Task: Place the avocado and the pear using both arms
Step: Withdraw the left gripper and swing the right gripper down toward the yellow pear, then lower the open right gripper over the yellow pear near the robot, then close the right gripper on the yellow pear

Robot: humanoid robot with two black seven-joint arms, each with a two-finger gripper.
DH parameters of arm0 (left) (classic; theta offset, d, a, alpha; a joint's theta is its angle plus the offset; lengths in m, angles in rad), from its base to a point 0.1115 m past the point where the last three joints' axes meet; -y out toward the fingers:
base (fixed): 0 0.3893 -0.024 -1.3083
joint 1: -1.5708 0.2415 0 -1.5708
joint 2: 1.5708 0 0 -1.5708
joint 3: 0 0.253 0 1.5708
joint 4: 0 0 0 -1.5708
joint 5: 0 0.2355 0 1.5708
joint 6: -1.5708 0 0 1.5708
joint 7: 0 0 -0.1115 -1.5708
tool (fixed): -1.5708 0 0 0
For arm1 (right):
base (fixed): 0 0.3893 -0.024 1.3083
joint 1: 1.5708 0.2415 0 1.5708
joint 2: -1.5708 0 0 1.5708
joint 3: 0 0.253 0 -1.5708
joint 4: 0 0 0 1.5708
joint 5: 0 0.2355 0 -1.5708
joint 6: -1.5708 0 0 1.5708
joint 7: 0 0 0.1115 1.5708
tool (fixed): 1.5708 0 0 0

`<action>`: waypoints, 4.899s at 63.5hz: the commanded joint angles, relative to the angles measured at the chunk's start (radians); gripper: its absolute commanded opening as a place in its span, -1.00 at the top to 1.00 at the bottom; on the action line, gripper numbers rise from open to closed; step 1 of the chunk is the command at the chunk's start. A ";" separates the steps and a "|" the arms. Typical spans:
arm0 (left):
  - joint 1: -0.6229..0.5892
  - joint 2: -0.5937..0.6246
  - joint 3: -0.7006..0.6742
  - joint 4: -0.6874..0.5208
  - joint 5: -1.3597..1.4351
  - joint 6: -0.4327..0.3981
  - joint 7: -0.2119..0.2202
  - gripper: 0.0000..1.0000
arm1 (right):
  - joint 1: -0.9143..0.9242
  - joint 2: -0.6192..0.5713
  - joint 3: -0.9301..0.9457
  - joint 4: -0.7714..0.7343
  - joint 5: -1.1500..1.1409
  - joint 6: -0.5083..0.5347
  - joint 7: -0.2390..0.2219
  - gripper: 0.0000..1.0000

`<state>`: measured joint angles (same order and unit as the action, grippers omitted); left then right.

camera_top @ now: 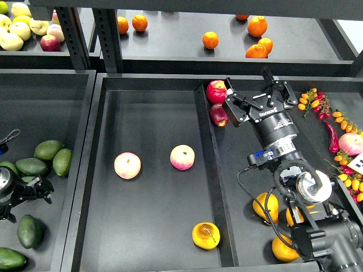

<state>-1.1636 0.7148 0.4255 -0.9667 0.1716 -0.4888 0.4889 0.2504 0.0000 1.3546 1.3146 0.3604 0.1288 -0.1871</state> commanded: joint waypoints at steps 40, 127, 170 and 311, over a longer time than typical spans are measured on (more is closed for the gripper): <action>0.246 0.055 -0.868 0.016 -0.365 0.000 0.000 -0.98 | -0.131 -0.020 -0.072 0.000 -0.001 0.003 -0.006 -1.00; 1.124 -0.715 -1.956 -0.142 -0.354 0.000 0.000 -0.98 | 0.055 -0.663 -0.611 -0.001 -0.060 0.052 -0.302 -1.00; 1.144 -0.715 -1.967 -0.172 -0.359 0.000 0.000 -0.99 | 0.300 -0.611 -1.019 -0.051 -0.101 0.038 -0.302 -1.00; 1.147 -0.715 -1.966 -0.227 -0.357 0.000 0.000 -0.99 | 0.326 -0.299 -1.155 -0.405 -0.120 0.014 -0.302 -0.59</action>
<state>-0.0174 0.0000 -1.5401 -1.1925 -0.1856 -0.4887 0.4887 0.5784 -0.3036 0.1998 0.9147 0.2414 0.1411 -0.4887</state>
